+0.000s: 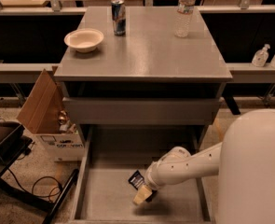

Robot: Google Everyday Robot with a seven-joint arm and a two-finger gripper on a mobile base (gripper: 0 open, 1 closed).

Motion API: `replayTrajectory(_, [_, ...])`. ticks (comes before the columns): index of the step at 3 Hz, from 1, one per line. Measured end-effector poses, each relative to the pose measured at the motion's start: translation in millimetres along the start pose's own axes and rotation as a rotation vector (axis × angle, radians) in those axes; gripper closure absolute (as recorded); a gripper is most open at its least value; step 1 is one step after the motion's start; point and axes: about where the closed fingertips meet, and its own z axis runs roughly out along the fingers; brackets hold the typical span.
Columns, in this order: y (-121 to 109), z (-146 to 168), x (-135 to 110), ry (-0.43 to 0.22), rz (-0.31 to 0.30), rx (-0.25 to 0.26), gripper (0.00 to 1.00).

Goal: Pick rxbar blueberry from middle drawer and place on counter

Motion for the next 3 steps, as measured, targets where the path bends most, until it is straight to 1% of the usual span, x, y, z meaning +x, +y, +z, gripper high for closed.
replayTrajectory(2, [0, 25, -3, -0.004, 0.004, 0.002, 0.0])
replayTrajectory(3, [0, 39, -5, 0.001, 0.013, -0.004, 0.0])
